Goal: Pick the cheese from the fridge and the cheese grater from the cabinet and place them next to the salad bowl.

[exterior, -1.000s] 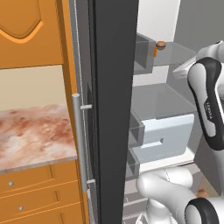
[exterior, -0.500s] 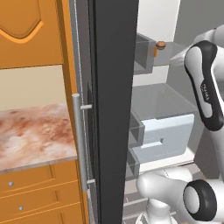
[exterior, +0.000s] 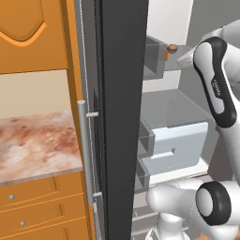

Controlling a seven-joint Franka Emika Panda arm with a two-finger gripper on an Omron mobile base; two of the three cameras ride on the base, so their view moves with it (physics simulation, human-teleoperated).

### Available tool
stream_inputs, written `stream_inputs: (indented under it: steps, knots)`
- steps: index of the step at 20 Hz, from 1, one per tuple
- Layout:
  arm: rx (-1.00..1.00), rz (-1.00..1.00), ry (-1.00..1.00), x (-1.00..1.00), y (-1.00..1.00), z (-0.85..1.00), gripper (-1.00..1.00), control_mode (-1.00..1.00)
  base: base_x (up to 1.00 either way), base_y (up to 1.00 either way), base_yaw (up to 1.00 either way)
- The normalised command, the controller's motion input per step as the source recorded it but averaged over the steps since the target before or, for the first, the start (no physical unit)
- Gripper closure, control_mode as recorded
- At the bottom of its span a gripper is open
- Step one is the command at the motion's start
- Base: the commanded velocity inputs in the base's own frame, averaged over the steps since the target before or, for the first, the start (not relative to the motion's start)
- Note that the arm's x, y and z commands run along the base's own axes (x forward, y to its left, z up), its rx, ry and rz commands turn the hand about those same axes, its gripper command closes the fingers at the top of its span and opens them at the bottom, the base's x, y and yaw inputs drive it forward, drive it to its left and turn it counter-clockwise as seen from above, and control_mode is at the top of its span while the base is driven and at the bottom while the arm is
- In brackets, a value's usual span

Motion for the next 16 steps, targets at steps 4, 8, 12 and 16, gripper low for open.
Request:
stream_inputs:
  steps: [4, 8, 12, 16]
  knots:
    - [0.00, 0.03, 0.00, 0.35, 0.01, -0.06, -1.00, -1.00, 0.00, 0.00, 0.00]
    - [0.00, 0.00, 0.00, 0.38, 0.00, -0.13, -1.00, -1.00, 0.00, 0.00, 0.00]
    - [0.00, 0.00, 0.00, 0.32, 0.00, -0.02, -1.00, -1.00, 0.00, 0.00, 0.00]
    - [0.00, 0.00, 0.00, 0.30, 0.00, 0.00, -1.00, -1.00, 0.00, 0.00, 0.00]
